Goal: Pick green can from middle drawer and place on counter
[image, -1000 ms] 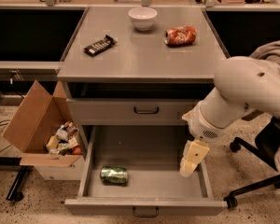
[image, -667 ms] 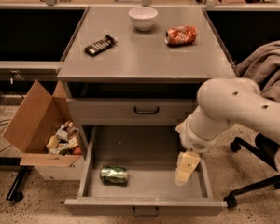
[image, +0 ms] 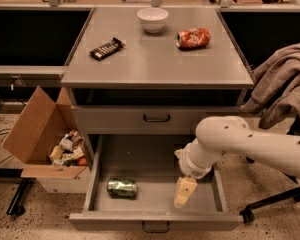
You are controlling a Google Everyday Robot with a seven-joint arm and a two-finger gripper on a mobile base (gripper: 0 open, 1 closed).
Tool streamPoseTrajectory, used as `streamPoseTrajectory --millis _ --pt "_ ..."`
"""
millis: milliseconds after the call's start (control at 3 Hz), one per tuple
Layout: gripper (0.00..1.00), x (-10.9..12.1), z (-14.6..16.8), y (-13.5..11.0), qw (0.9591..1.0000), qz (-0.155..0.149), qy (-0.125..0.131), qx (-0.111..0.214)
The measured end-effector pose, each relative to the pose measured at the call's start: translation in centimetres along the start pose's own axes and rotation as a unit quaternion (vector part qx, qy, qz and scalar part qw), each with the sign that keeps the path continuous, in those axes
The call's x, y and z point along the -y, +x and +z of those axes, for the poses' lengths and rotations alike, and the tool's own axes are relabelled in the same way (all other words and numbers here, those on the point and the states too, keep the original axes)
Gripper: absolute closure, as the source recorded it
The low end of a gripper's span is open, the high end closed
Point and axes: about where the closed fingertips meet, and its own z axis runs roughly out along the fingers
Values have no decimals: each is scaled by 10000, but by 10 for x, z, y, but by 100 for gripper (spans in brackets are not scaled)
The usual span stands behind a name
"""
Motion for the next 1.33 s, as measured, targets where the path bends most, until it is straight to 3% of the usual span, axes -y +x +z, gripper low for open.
streamPoseTrajectory --millis 333,1000,1333 --pt "0 9 59 -5 9986 -1 -202 498" --pt "0 21 73 -11 9976 -32 -180 669" --pt "0 33 99 -39 9945 -350 -52 988"
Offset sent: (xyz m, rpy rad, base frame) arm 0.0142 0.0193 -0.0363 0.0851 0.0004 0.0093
